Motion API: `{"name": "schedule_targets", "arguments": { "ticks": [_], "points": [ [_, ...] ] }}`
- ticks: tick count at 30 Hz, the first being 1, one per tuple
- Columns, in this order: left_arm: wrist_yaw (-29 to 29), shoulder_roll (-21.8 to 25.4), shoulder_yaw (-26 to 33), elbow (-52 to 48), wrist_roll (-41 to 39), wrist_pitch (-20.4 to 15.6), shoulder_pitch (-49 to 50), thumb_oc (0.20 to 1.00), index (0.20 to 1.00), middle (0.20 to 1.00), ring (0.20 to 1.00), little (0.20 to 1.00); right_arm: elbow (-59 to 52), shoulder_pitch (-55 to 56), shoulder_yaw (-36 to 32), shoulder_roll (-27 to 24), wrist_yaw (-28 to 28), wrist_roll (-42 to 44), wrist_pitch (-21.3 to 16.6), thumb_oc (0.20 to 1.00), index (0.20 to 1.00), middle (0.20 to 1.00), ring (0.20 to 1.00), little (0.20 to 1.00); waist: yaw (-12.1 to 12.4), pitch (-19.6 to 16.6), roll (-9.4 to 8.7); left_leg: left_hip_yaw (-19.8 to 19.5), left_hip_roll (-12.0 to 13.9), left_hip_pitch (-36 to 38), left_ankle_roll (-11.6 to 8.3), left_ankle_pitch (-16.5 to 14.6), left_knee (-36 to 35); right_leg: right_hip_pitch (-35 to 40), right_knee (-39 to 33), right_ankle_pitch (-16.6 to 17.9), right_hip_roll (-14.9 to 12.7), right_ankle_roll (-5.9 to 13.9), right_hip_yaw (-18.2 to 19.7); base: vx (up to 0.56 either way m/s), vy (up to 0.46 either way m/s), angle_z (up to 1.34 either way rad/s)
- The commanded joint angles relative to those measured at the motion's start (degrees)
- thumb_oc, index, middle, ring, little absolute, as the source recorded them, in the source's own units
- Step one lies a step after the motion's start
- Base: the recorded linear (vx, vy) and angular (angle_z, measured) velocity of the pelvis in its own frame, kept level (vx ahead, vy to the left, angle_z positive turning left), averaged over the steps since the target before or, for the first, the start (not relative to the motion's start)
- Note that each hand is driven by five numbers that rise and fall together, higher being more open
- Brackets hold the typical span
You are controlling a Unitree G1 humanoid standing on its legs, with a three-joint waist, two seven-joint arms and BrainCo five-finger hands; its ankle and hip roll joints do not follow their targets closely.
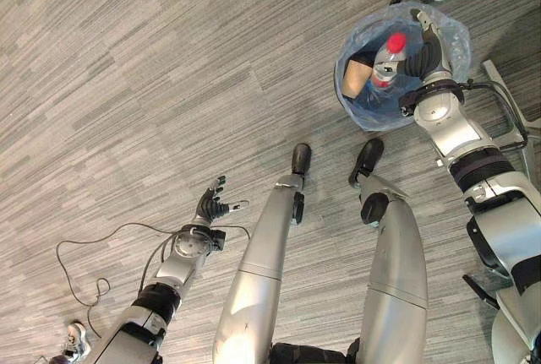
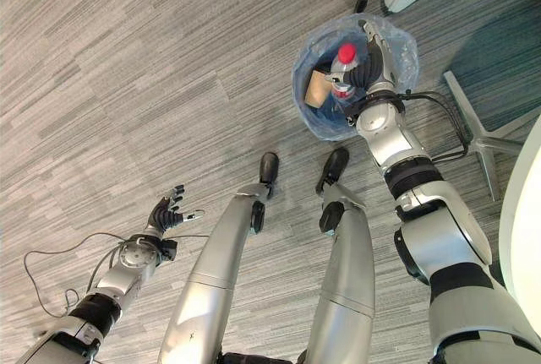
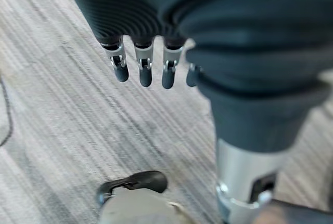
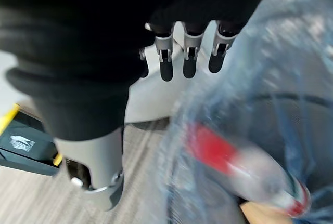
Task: Gather garbage on tea table into small bin, then transfer packed bag to large trash can.
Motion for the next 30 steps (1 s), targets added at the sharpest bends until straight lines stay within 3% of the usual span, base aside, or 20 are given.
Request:
{"name": "schedule_targets", "arguments": {
  "ticks": [1, 5, 9, 18, 26, 27, 30],
  "points": [
    [0.63, -1.57, 0.56, 1.86, 0.86, -0.79, 4.25, 1.0, 1.0, 1.0, 1.0, 1.0, -4.01, 5.04, 2.68, -2.14, -1.2, -6.16, -1.37, 1.0, 1.0, 1.0, 1.0, 1.0, 0.14, -6.84, 1.4, -0.87, 0.49, -1.09, -1.62, -1.5, -4.03, 2.33, 4.48, -13.04, -0.22, 4.73, 2.17, 0.0, 0.0, 0.0],
    [0.57, -1.97, 1.81, 2.57, 2.19, -0.47, 5.32, 1.0, 1.0, 1.0, 1.0, 1.0, -8.54, 10.0, 5.75, -2.99, 0.97, -14.92, -0.94, 1.0, 1.0, 1.0, 1.0, 1.0, -0.67, -6.89, 0.58, -0.93, 1.09, 0.19, -1.88, -1.71, -4.73, 3.78, 3.11, -12.7, 0.29, 5.08, 1.86, 0.0, -0.023, -0.01],
    [0.52, -1.08, 1.92, 2.59, 2.91, -0.71, 5.7, 1.0, 1.0, 1.0, 1.0, 1.0, -6.08, 10.65, 10.78, -2.62, 3.12, -22.08, 0.12, 1.0, 1.0, 1.0, 1.0, 1.0, -0.86, -6.33, 0.42, -1.34, 1.31, 0.14, -2.19, -1.69, -4.58, 4.03, 2.81, -12.56, 0.46, 5.39, 1.7, 0.0, -0.046, -0.06],
    [1.27, 0.87, 0.05, 2.32, 2.38, -1.58, 4.42, 1.0, 1.0, 1.0, 1.0, 1.0, 6.14, 5.99, 16.38, 1.99, 3.97, -23.94, 2.56, 1.0, 1.0, 1.0, 1.0, 1.0, -0.4, -4.92, 1.48, -1.4, 1.05, -2.41, -2.39, -1.06, -3.89, 1.04, 4.57, -12.56, -0.08, 5.41, 2.02, 0.0, -0.003, 0.0],
    [1.51, 1.81, -2.21, 2.23, 0.79, -2.47, 2.52, 1.0, 1.0, 1.0, 1.0, 1.0, 18.51, 0.96, 21.28, 6.84, 5.33, -24.6, 4.13, 1.0, 1.0, 1.0, 1.0, 1.0, 1.31, -3.76, 3.44, -1.44, -0.3, -5.9, -2.4, 0.17, -3.16, -2.65, 7.12, -12.87, -0.89, 5.26, 2.39, 0.0, -0.009, 0.06],
    [1.51, 1.77, -2.62, 2.22, 0.87, -2.41, 2.33, 1.0, 1.0, 1.0, 1.0, 1.0, 18.84, 1.07, 20.83, 7.49, 5.39, -23.62, 4.08, 0.2, 0.2, 0.2, 0.2, 0.2, 1.42, -3.76, 3.55, -1.47, -0.42, -6.04, -2.4, 0.3, -3.06, -2.79, 7.34, -12.91, -0.93, 5.17, 2.44, 0.0, -0.013, 0.19],
    [1.41, 1.3, -2.66, 2.2, 0.82, -2.29, 1.94, 1.0, 1.0, 1.0, 1.0, 1.0, 17.08, 2.4, 18.79, 8.16, 4.83, -20.59, 3.46, 0.2, 0.2, 0.2, 0.2, 0.2, 1.57, -3.87, 3.53, -1.49, -0.63, -5.9, -2.18, 0.58, -3.52, -2.7, 7.3, -12.81, -0.72, 4.99, 2.31, -0.01, -0.011, 0.11]
  ]
}}
